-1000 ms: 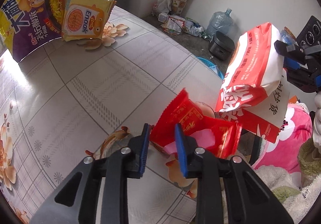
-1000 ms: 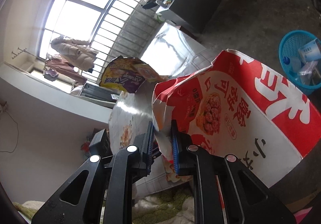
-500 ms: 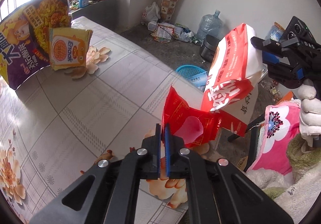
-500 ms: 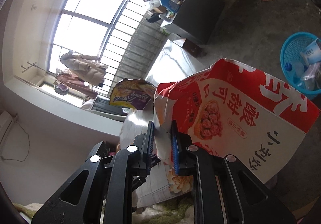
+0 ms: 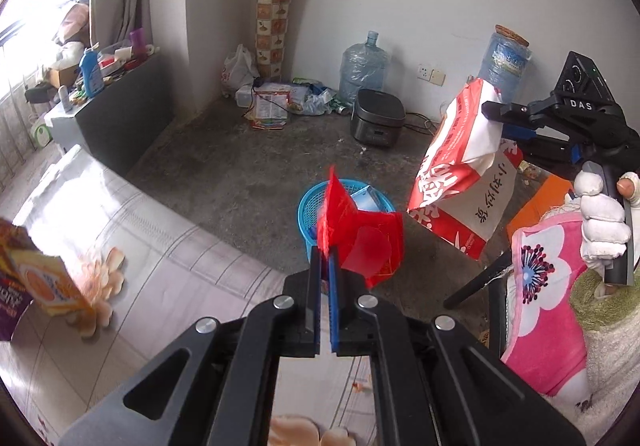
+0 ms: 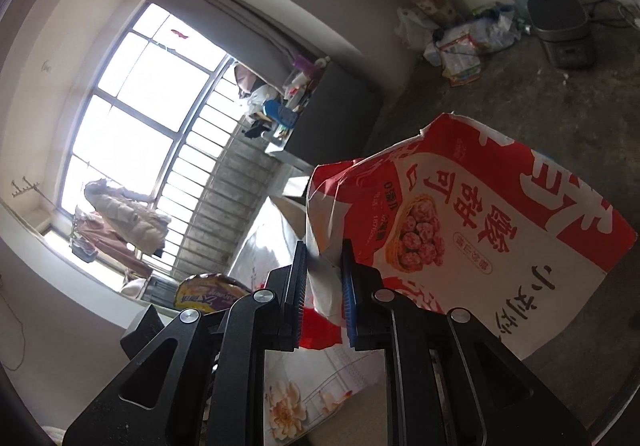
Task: Collect trash
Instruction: 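Carry both bags over the blue wastebasket and open both grippers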
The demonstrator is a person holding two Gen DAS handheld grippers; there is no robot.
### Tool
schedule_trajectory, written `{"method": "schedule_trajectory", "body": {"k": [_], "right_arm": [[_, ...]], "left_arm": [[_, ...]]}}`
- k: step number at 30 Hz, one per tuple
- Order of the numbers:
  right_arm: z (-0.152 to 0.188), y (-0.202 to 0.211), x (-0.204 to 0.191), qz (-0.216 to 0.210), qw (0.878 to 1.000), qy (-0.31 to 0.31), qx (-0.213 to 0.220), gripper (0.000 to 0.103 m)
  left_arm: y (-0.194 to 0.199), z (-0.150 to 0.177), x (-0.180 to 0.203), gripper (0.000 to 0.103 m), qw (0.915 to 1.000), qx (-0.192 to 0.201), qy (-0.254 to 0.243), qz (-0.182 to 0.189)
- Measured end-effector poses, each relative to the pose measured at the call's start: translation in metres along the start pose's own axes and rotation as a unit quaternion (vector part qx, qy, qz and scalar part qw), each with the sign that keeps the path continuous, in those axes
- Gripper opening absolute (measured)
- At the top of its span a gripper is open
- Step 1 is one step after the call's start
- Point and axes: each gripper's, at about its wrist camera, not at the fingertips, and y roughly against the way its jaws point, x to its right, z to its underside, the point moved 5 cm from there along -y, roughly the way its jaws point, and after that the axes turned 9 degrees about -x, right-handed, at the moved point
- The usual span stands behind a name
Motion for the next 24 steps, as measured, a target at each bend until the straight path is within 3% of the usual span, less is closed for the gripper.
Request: {"method": "schedule_trajectory", "body": {"k": [4,12,13,14,15,16,18,20,24], "right_arm": [[-0.02,-0.02,0.028,0.05,0.999,-0.009,0.004,0.016],[-0.054,-0.11,0.084,0.103,0.992,-0.029,-0.068,0.019],[-0.06,-0.123,0.092,0.123,0.989,-0.029,-0.076,0.023],[-0.064,-0.138,0.099,0.134,0.987,-0.027,-0.086,0.035],[-0.068,-0.153,0.107,0.138,0.985,-0.024,-0.098,0.054],[-0.069,-0.166,0.116,0.152,0.982,-0.028,-0.11,0.059],[-0.071,-0.187,0.137,0.185,0.974,-0.043,-0.124,0.06],[-0.073,-0.188,0.151,0.191,0.973,-0.06,-0.113,0.06],[-0.073,-0.152,0.156,0.156,0.982,-0.089,-0.056,0.06]], "left_arm": [[-0.023,-0.023,0.007,0.003,0.9997,-0.008,-0.021,0.0],[-0.06,-0.047,0.0,0.003,0.9992,-0.031,-0.023,0.006],[-0.065,-0.049,-0.003,0.003,0.9991,-0.036,-0.02,0.007],[-0.07,-0.05,-0.004,0.003,0.999,-0.04,-0.019,0.008],[-0.075,-0.052,-0.006,0.003,0.9988,-0.044,-0.018,0.009],[-0.08,-0.053,-0.008,0.003,0.9986,-0.049,-0.018,0.01],[-0.09,-0.055,-0.008,0.003,0.998,-0.059,-0.02,0.01],[-0.1,-0.057,-0.006,0.003,0.9974,-0.068,-0.023,0.011],[-0.119,-0.062,0.0,0.003,0.9956,-0.085,-0.03,0.024]]}}
